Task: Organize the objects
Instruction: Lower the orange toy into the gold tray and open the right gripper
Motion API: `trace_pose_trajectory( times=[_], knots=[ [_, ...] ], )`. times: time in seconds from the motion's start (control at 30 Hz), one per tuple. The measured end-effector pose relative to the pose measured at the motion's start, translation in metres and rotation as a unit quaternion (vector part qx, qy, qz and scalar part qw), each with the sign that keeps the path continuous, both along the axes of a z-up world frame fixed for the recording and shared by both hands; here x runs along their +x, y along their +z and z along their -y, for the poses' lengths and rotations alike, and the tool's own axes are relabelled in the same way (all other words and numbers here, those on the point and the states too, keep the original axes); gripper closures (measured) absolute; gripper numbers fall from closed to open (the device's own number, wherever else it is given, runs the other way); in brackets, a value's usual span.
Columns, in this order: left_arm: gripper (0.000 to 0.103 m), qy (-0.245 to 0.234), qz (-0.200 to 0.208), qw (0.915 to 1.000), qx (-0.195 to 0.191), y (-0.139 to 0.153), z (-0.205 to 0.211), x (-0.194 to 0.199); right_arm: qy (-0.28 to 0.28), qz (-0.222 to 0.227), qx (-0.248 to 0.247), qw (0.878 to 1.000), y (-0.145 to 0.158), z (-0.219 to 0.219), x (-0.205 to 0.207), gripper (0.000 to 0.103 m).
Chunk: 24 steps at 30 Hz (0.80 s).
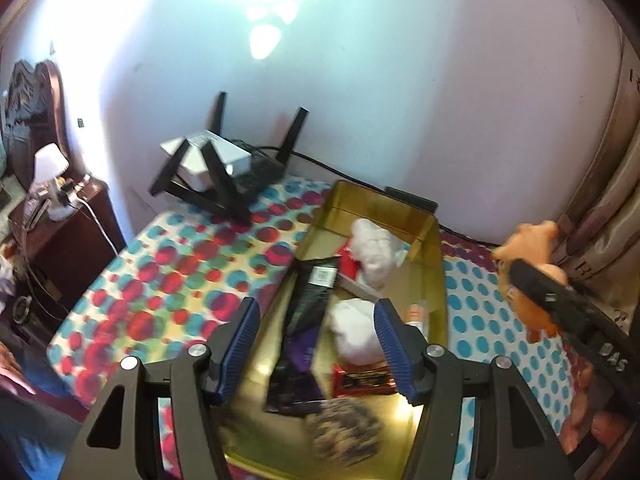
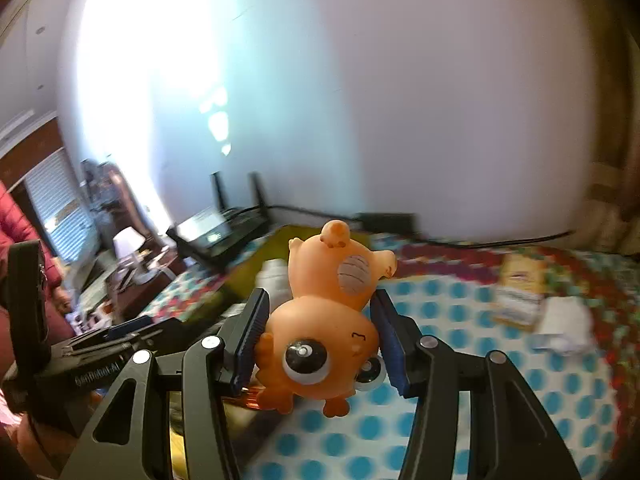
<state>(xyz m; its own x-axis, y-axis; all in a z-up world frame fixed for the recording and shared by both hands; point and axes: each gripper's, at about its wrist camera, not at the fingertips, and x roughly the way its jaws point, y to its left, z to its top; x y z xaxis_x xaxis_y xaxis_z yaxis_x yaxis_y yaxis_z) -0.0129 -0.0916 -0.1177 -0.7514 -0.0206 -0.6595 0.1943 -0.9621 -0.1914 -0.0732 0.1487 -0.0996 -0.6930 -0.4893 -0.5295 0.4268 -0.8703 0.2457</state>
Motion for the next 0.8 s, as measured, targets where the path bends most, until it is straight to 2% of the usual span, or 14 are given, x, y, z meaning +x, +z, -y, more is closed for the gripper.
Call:
trace_pose_trajectory(
  times=[0.13,0.3,0.53,0.73,0.8],
  knots=[
    [0.042,0.007,-0.001,1.0,0.001,0.004,0.015,0.011,0.033,0.035,0.014,0.999,-0.012,0.046,-0.004,0.053],
    [0.042,0.028,0.0,0.9996,0.008,0.002,0.037,0.026,0.051,0.078,0.014,0.996,-0.032,0.078,0.0,0.053],
    [0.042,0.046,0.009,0.9988,0.017,-0.006,0.054,0.039,0.032,0.112,0.018,0.993,-0.052,0.086,0.008,0.051],
    [0.042,0.039,0.011,0.999,0.02,-0.007,0.053,0.04,0.033,0.124,0.016,0.992,-0.057,0.085,0.014,0.049],
    [0.042,0.037,0.008,0.9991,0.019,-0.006,0.051,0.039,0.034,0.12,0.017,0.992,-0.056,0.084,0.017,0.044]
  ],
)
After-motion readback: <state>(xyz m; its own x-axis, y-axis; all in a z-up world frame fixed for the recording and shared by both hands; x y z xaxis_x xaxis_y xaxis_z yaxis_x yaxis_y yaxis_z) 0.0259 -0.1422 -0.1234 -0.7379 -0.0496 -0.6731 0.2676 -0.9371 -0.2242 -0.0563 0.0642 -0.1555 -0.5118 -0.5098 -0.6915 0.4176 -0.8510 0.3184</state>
